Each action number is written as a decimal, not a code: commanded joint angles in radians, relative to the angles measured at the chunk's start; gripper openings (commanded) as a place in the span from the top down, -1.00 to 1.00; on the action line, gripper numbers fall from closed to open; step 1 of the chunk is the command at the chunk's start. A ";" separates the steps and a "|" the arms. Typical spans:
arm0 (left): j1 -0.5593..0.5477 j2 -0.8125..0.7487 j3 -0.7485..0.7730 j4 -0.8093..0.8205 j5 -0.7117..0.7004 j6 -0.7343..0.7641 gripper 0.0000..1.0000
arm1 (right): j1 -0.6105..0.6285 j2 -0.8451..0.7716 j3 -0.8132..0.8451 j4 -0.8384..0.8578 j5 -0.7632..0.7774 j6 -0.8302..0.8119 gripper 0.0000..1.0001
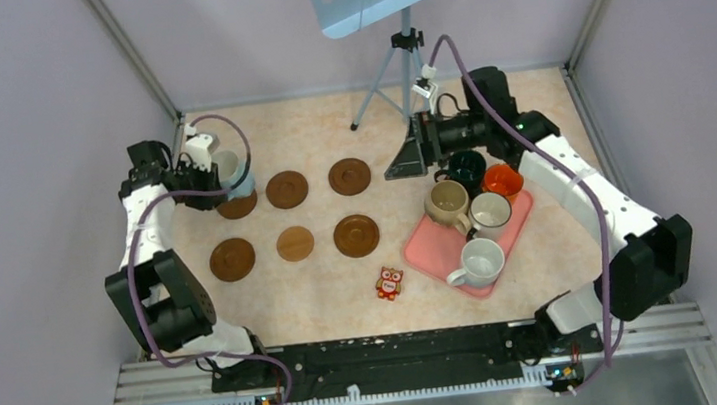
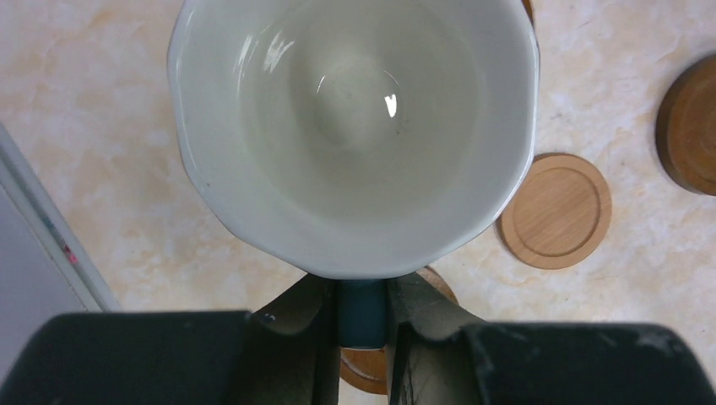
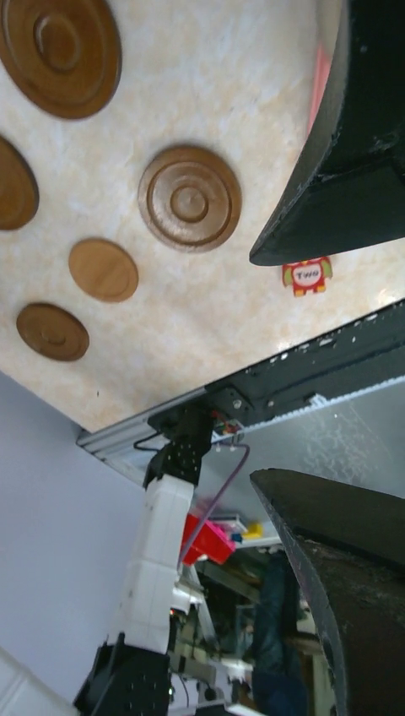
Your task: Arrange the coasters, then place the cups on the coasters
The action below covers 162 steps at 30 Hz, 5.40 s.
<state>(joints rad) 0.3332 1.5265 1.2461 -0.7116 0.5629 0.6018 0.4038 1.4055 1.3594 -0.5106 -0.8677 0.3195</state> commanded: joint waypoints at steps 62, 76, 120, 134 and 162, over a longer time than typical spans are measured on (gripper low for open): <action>0.075 0.147 0.021 0.137 -0.027 0.108 0.09 | 0.130 0.107 0.079 0.130 -0.053 0.231 -0.87; 0.064 0.035 0.100 0.136 0.015 0.000 -0.97 | 0.108 0.099 0.145 -0.019 0.020 0.108 -0.88; -1.509 0.302 0.046 0.310 -0.399 -0.459 -0.97 | -0.800 -0.127 -0.144 -0.222 -0.135 -0.277 -0.89; -1.547 0.373 0.129 0.380 -0.506 -0.558 -0.60 | -0.799 -0.136 -0.165 -0.170 -0.150 -0.228 -0.89; -1.409 0.229 0.125 0.279 -0.196 -0.430 1.00 | -0.800 -0.148 -0.192 -0.141 -0.142 -0.227 -0.89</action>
<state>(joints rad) -1.1522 1.9079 1.3781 -0.4461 0.1890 0.1246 -0.3950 1.2922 1.1717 -0.6819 -0.9970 0.1051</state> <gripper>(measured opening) 0.242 0.948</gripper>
